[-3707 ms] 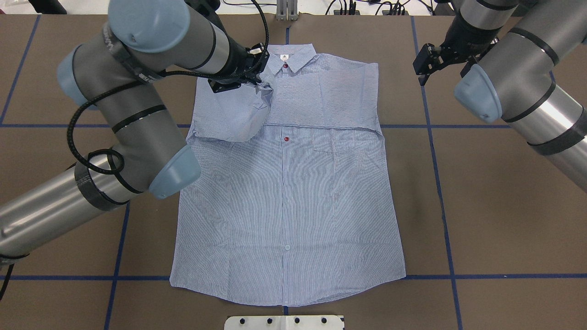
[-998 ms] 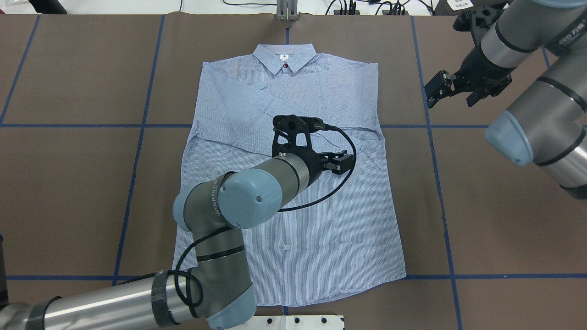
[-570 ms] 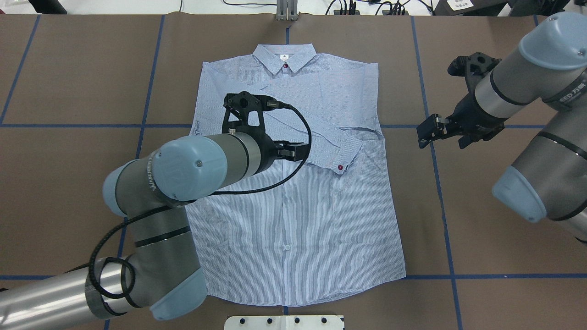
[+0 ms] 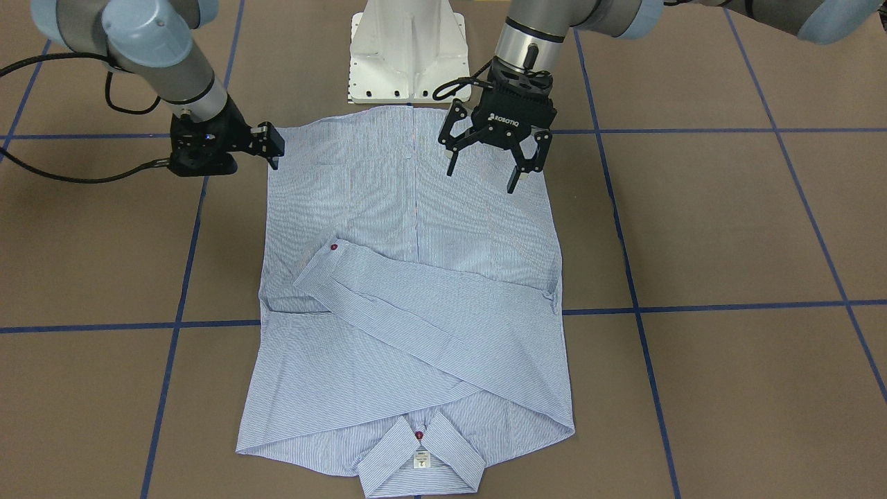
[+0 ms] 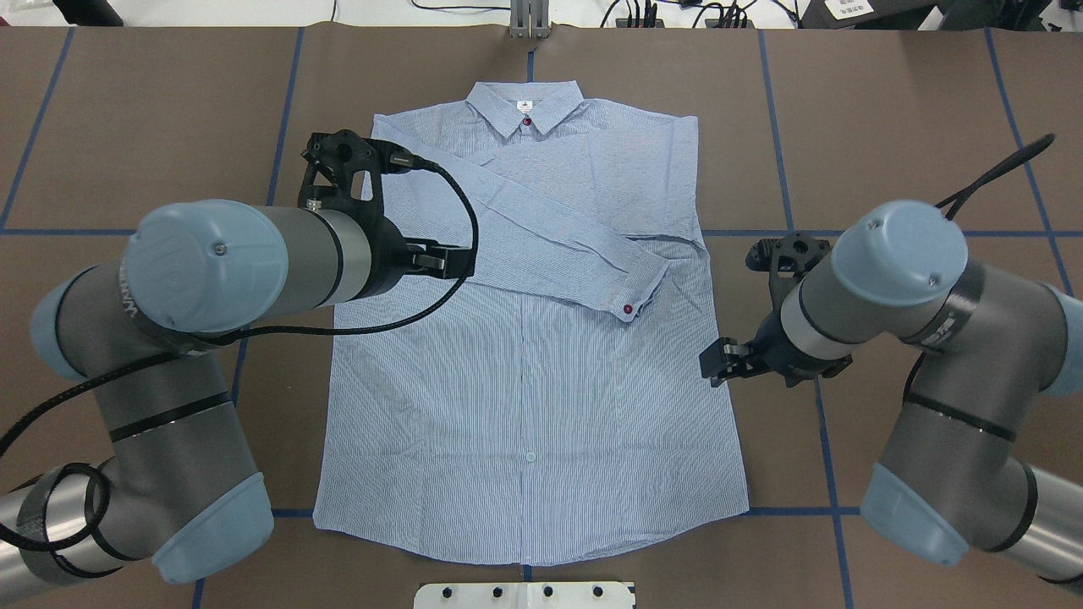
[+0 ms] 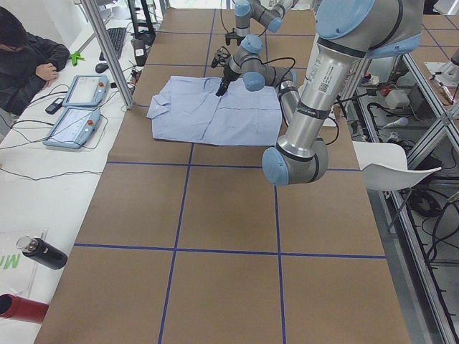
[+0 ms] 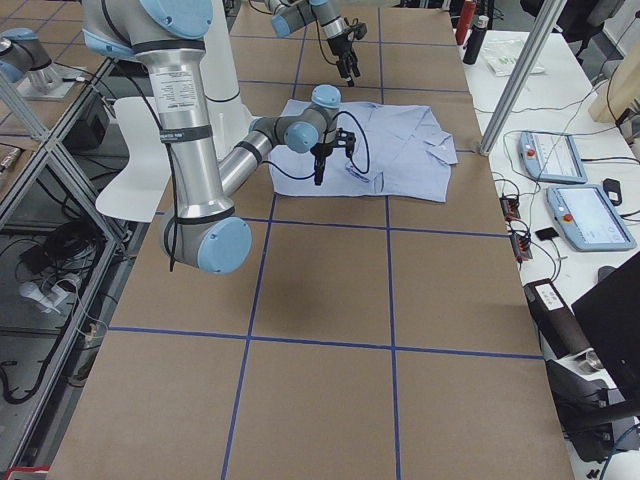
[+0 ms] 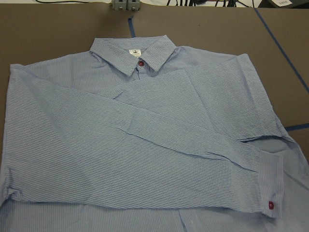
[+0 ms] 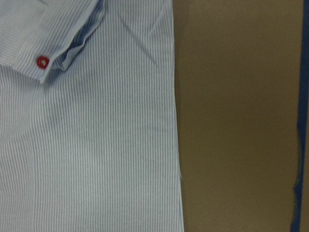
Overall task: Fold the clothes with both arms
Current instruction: 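Release the sleeve on the shirt and raise the left gripper, then move the right gripper down to the shirt side edge near the hem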
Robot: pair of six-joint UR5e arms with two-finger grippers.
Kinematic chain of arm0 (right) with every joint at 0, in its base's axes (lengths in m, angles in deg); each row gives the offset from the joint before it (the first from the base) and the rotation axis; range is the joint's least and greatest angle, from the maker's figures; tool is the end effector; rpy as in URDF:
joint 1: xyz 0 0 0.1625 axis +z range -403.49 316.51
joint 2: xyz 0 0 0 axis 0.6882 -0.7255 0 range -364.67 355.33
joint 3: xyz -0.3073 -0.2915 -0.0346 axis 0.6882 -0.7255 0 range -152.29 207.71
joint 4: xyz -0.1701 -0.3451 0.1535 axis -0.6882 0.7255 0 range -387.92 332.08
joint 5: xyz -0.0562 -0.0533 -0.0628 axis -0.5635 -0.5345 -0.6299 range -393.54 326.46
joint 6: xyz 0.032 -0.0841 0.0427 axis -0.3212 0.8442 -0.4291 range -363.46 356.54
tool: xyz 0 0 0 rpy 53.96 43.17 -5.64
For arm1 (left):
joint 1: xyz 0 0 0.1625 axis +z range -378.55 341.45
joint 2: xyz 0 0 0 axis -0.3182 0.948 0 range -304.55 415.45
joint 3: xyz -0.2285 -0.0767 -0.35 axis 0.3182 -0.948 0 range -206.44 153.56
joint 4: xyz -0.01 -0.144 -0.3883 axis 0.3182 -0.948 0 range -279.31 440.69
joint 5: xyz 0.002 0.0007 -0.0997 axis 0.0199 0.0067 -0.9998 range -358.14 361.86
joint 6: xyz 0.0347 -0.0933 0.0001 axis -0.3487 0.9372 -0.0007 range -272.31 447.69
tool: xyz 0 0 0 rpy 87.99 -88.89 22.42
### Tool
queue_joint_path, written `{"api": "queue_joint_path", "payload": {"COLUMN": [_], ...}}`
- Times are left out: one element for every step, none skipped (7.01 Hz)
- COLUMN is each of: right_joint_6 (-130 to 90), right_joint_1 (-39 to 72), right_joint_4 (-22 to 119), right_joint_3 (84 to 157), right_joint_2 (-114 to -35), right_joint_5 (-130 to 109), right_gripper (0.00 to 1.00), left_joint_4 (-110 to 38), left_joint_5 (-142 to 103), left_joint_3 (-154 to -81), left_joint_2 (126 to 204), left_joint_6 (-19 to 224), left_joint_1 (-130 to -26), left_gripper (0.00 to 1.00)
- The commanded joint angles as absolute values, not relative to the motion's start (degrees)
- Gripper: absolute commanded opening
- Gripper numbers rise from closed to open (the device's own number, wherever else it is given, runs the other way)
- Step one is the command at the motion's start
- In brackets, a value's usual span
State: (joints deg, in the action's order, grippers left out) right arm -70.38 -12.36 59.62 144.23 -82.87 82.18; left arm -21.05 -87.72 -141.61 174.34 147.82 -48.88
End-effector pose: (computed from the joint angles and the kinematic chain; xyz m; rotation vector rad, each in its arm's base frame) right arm -0.4060 -0.3505 0.3381 -0.0636 -0.8176 -0.0271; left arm 0.4219 -0.4021 0.1669 0.5816 0.9902 -0.0114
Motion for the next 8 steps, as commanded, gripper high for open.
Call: {"api": "queue_joint_path", "payload": {"right_joint_6": [-76.0, -76.3, -76.7, -78.1, -78.2, -78.9, -79.0, -78.9], "right_joint_1": [-20.1, -21.7, -23.3, -25.0, -25.9, -26.4, -26.4, -26.4], "right_joint_4": [52.8, 52.8, 52.8, 52.8, 52.8, 52.8, 52.9, 52.9], "right_joint_3": [144.2, 144.2, 144.1, 144.0, 144.0, 144.0, 143.9, 143.7], "right_joint_2": [-87.0, -87.9, -89.0, -89.0, -89.0, -89.0, -89.0, -89.1], "right_joint_5": [77.9, 77.8, 77.9, 77.9, 78.6, 79.1, 79.5, 79.7], "right_gripper": [1.00, 0.99, 0.99, 0.98, 0.96, 0.88, 0.80, 0.74], "left_joint_4": [-20.1, -20.1, -20.1, -20.0, -20.0, -20.0, -20.0, -19.8], "left_joint_5": [-88.1, -88.1, -88.1, -88.1, -88.1, -88.1, -88.1, -88.1], "left_joint_3": [-142.8, -142.8, -142.8, -143.1, -143.2, -143.2, -143.7, -143.8], "left_joint_2": [173.3, 173.3, 173.3, 173.2, 173.2, 173.2, 172.9, 172.9], "left_joint_6": [147.1, 147.1, 147.1, 147.1, 147.1, 147.1, 147.1, 147.1], "left_joint_1": [-49.3, -49.3, -49.3, -49.3, -49.3, -49.4, -49.4, -49.4], "left_gripper": [0.99, 0.99, 0.98, 0.99, 0.98, 0.99, 0.98, 0.98]}}
